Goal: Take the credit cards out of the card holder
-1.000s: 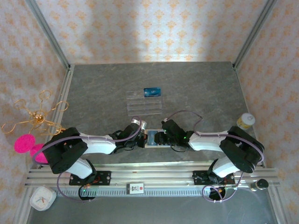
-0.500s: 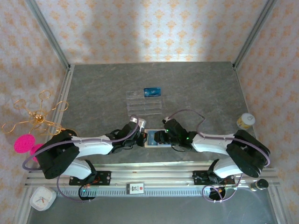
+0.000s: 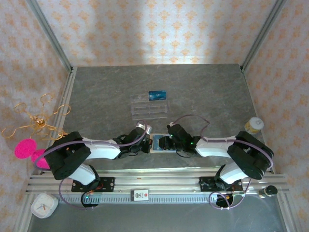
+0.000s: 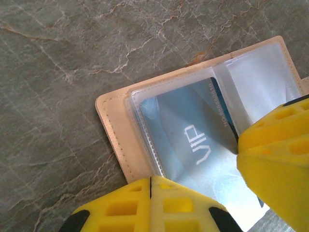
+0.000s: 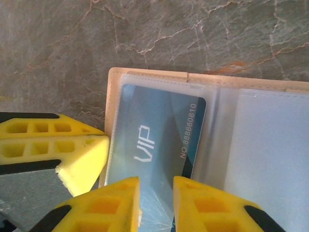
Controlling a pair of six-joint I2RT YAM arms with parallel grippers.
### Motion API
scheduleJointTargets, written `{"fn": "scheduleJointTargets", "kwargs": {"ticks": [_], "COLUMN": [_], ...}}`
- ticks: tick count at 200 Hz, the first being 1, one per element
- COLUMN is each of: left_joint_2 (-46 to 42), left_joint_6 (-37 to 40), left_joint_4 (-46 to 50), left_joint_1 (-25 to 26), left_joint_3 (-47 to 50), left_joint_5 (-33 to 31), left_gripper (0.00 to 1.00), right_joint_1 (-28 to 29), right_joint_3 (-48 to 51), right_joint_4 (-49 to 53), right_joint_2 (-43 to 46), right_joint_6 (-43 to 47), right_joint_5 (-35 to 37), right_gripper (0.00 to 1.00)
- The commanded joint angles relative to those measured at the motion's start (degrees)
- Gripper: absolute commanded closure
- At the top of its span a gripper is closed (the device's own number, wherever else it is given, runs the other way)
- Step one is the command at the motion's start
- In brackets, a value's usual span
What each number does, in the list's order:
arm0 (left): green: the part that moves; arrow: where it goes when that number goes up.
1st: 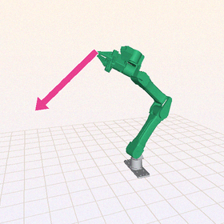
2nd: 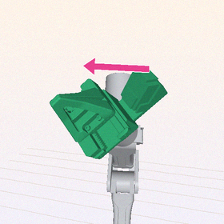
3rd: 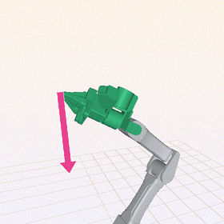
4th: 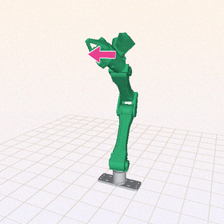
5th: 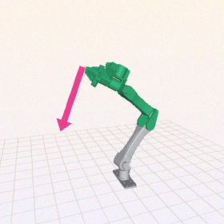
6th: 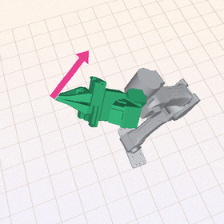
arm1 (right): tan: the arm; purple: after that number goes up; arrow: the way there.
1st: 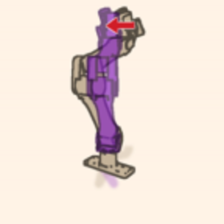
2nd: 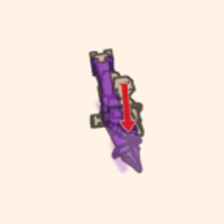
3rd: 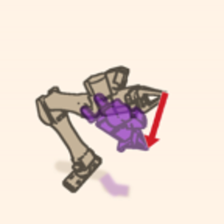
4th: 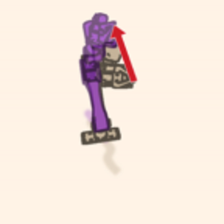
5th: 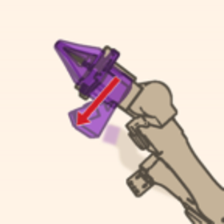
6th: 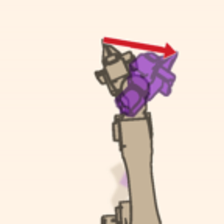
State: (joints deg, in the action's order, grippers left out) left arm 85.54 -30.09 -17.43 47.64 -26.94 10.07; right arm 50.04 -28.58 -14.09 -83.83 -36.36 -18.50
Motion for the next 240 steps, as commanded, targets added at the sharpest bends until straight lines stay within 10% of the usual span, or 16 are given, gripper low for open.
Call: {"fn": "scheduleJointTargets", "kwargs": {"ticks": [1, 106, 183, 240], "left_joint_2": [1.15, 1.37, -10.03, 1.00], "left_joint_6": [-0.11, -0.15, 0.77, -1.20], "left_joint_4": [-1.62, -3.05, 1.40, -4.31], "left_joint_1": [0.35, -2.69, -1.48, 2.37], "left_joint_3": [0.62, 3.08, 0.18, -4.09], "left_joint_5": [0.73, 2.66, 1.14, 4.05], "left_gripper": [1.00, 1.00, 0.99, 1.00], "right_joint_1": [-0.21, -0.08, 0.49, -2.49], "right_joint_3": [0.83, 1.99, 0.18, 0.88], "right_joint_4": [-2.59, 7.93, 7.24, 5.27], "right_joint_2": [-1.68, 3.15, 11.34, 8.27], "right_joint_6": [-1.05, -3.92, 0.44, 2.38], "right_joint_5": [-0.22, 12.89, 9.68, 2.16], "right_gripper": [0.76, 0.77, 0.72, 0.77]}}
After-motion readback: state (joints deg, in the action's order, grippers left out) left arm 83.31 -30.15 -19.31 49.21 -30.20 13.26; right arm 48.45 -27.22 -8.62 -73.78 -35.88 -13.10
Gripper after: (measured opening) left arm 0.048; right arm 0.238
